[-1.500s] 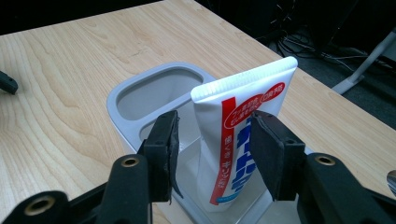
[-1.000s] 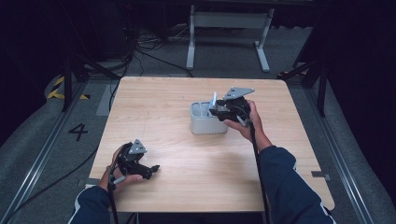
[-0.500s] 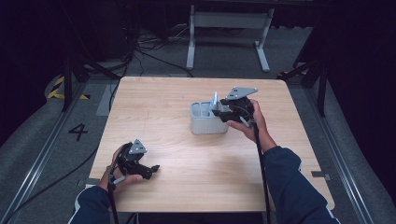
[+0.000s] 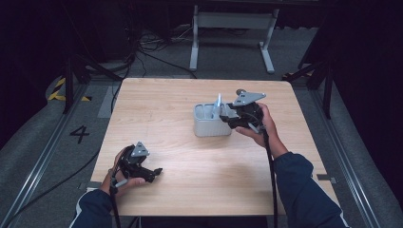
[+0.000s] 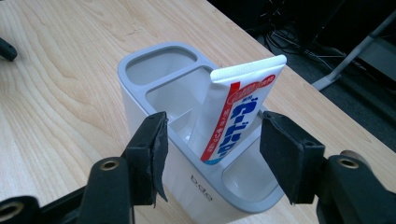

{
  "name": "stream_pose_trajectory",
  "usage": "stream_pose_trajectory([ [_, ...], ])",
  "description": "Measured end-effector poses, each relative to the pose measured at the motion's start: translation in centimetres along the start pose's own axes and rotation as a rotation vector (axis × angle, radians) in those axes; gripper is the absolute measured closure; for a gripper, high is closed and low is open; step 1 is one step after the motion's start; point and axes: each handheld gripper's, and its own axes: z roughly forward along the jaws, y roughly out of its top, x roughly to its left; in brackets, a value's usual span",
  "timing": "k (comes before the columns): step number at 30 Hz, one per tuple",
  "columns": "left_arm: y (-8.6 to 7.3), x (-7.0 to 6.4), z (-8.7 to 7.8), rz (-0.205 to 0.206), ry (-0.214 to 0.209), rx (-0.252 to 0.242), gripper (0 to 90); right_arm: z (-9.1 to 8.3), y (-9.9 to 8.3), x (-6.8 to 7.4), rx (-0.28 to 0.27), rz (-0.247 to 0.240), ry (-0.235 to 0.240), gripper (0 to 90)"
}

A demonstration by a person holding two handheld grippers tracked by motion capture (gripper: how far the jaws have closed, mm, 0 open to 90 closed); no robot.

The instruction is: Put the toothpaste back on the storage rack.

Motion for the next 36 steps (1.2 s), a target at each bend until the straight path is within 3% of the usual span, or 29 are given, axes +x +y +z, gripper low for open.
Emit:
stream_pose_trajectory([
  [24, 0.0, 0.0, 0.0, -0.006, -0.001, 0.000, 0.5, -2.7, -1.9, 0.1, 0.006, -0.020, -0.022, 42.0],
  [36, 0.0, 0.0, 0.0, -0.006, -0.001, 0.000, 0.5, -4.3, -4.0, -0.3, 0.000, -0.005, -0.038, 41.0],
])
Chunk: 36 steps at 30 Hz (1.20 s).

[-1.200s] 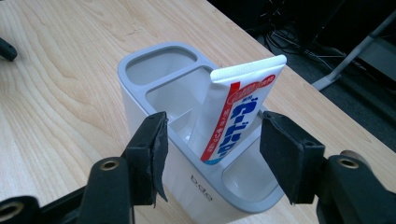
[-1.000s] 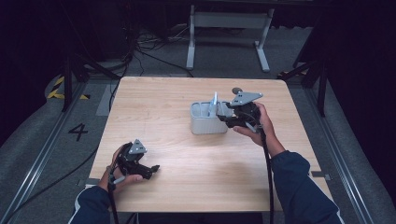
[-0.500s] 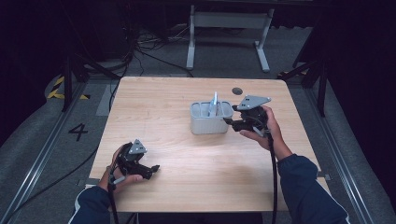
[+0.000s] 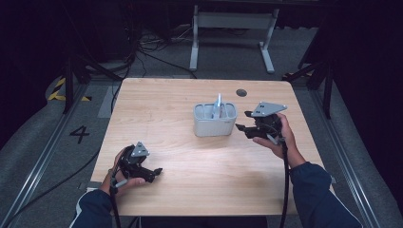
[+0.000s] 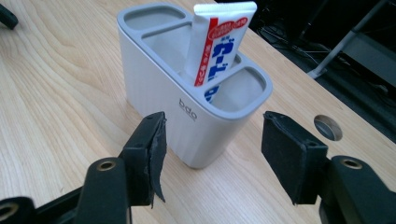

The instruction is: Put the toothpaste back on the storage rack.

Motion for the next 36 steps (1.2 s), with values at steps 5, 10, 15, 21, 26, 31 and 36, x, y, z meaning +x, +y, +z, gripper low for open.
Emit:
stream_pose_trajectory([
  [5, 0.0, 0.0, 0.0, 0.000, 0.000, 0.000, 0.5, -0.7, -1.0, 0.0, 0.006, 0.002, -0.003, 40.5],
  [10, 0.0, 0.0, 0.0, -0.001, 0.001, 0.000, 0.4, -1.2, -2.5, -0.2, 0.018, 0.013, -0.011, 40.9],
  [15, 0.0, 0.0, 0.0, -0.001, 0.002, 0.000, 0.4, -1.7, -3.4, -0.2, 0.039, 0.010, -0.022, 41.0],
  [21, 0.0, 0.0, 0.0, 0.000, 0.002, 0.000, 0.4, -2.3, -4.8, -0.3, 0.064, 0.015, -0.029, 40.9],
  [26, 0.0, 0.0, 0.0, -0.001, 0.002, 0.000, 0.4, -2.6, -5.6, -0.2, 0.070, 0.017, -0.032, 40.7],
  [31, 0.0, 0.0, 0.0, -0.002, 0.001, 0.000, 0.4, -2.9, -6.6, -0.1, 0.084, 0.024, -0.030, 40.4],
  [36, 0.0, 0.0, 0.0, -0.001, 0.003, -0.001, 0.5, -3.2, -7.5, 0.0, 0.094, 0.032, -0.034, 40.0],
])
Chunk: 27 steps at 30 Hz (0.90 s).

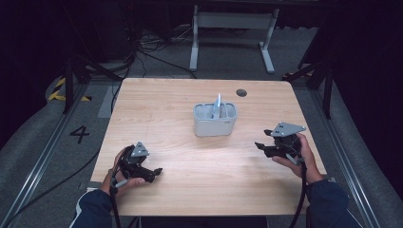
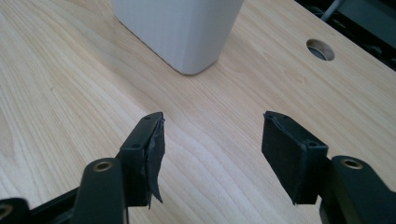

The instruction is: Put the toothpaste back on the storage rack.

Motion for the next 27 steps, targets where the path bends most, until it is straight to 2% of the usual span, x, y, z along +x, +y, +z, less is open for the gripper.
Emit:
stream_pose_trajectory([
  [17, 0.2, 0.1, 0.0, 0.007, -0.009, 0.010, 0.1, -0.6, -5.1, 0.2, 0.042, 0.098, 0.020, 37.1],
  [20, 0.3, 0.2, 0.1, 0.012, -0.005, 0.011, 0.2, -0.6, -5.9, 0.4, 0.051, 0.098, 0.014, 36.1],
  [22, 0.3, 0.2, 0.1, 0.014, -0.003, 0.012, 0.2, -0.6, -6.4, 0.5, 0.045, 0.115, 0.030, 35.5],
  [23, 0.3, 0.2, 0.1, 0.012, -0.007, 0.011, 0.1, -0.5, -7.0, 0.6, 0.040, 0.139, 0.050, 34.7],
  [27, 0.3, 0.3, 0.2, 0.016, -0.014, 0.011, 0.2, -0.6, -8.1, 1.0, 0.056, 0.157, 0.057, 32.7],
])
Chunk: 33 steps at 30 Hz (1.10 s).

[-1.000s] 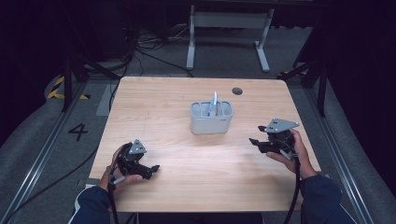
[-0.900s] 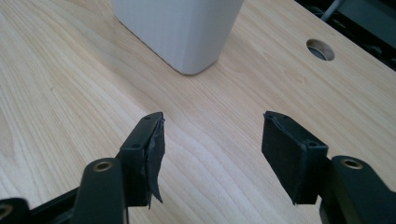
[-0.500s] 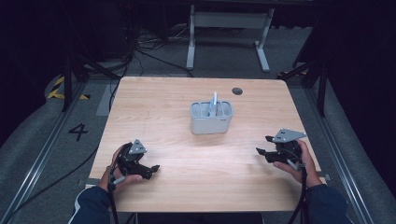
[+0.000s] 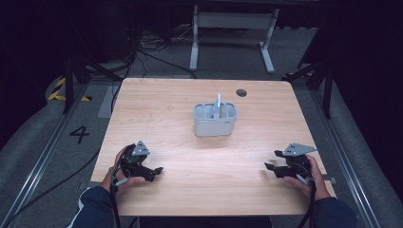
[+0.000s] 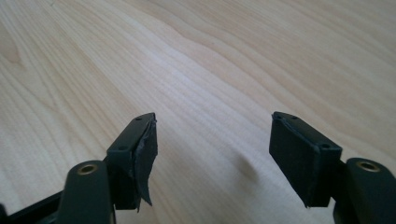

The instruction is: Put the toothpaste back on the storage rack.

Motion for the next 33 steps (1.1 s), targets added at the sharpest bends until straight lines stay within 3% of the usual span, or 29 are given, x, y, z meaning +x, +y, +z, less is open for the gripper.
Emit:
stream_pose_trajectory([
  [3, 0.0, 0.0, -0.1, 0.008, 0.002, 0.007, 0.2, -0.1, -0.6, 0.1, -0.014, 0.020, 0.019, 32.1],
  [7, 0.0, 0.0, 0.0, 0.001, -0.001, 0.000, 0.2, 0.0, -1.6, 0.1, 0.008, 0.058, 0.014, 28.3],
  [10, 0.1, -0.1, 0.0, 0.001, 0.009, 0.003, 0.2, 0.0, -2.2, 0.2, -0.008, 0.082, 0.013, 24.4],
  [21, 0.0, -0.2, 0.1, -0.013, 0.011, -0.009, 0.3, 0.7, -1.9, 0.2, -0.012, 0.078, 0.014, 16.9],
  [33, 0.0, -0.2, 0.1, -0.012, 0.008, -0.005, 0.3, 0.8, -1.8, 0.1, -0.011, 0.080, 0.011, 16.0],
])
